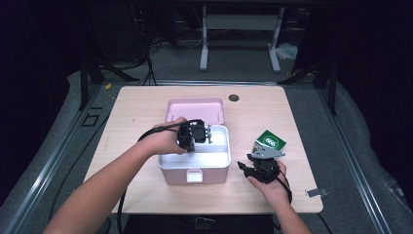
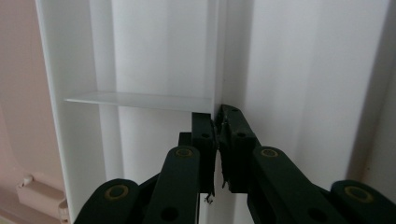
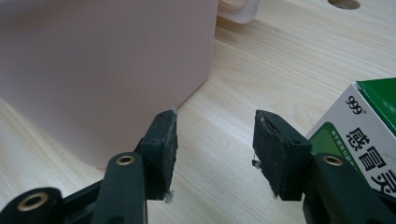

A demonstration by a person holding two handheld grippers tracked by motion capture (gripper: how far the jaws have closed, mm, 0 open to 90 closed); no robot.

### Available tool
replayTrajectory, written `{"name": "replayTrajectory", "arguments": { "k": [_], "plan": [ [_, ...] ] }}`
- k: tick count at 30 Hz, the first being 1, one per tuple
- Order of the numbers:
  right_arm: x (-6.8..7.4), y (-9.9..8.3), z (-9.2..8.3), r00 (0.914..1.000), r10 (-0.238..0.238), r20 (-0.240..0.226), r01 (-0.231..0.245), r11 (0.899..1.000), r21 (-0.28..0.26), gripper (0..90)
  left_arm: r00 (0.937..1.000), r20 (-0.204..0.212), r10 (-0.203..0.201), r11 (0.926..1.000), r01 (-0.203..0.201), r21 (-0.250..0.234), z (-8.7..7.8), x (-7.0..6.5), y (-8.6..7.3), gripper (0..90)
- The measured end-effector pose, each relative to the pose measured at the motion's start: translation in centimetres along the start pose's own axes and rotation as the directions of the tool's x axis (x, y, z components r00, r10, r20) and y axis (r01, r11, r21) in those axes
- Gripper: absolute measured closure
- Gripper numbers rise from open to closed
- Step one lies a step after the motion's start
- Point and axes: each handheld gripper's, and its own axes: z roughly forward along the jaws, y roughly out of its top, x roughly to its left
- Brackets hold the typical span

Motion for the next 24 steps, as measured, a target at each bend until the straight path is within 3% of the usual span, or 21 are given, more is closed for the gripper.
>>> {"name": "replayTrajectory", "arguments": {
  "k": [8, 16, 19, 24],
  "plan": [
    [-0.1, 0.0, 0.0, 1.0000, 0.005, 0.001, -0.005, 1.000, 0.000, 49.3, 0.9999, 0.008, 0.007, 0.9999, -0.007, 0.013, -0.1, 0.1, 0.1, 85.9],
    [-0.2, 0.0, -0.1, 1.0000, 0.010, 0.000, -0.010, 1.000, -0.003, 49.3, 0.9999, 0.010, -0.007, 0.9999, 0.007, -0.013, -1.2, 0.3, -0.2, 88.5],
    [-0.1, 0.0, -0.1, 1.0000, 0.007, 0.001, -0.007, 1.000, -0.003, 49.3, 0.9990, -0.040, -0.017, 0.9994, 0.016, -0.032, -3.1, 0.3, -0.5, 89.7],
    [-0.1, 0.0, -0.1, 1.0000, 0.006, 0.002, -0.006, 1.000, -0.007, 49.3, 0.9962, -0.083, -0.027, 0.9980, 0.022, -0.059, -5.5, 0.3, -1.5, 89.7]
  ]
}}
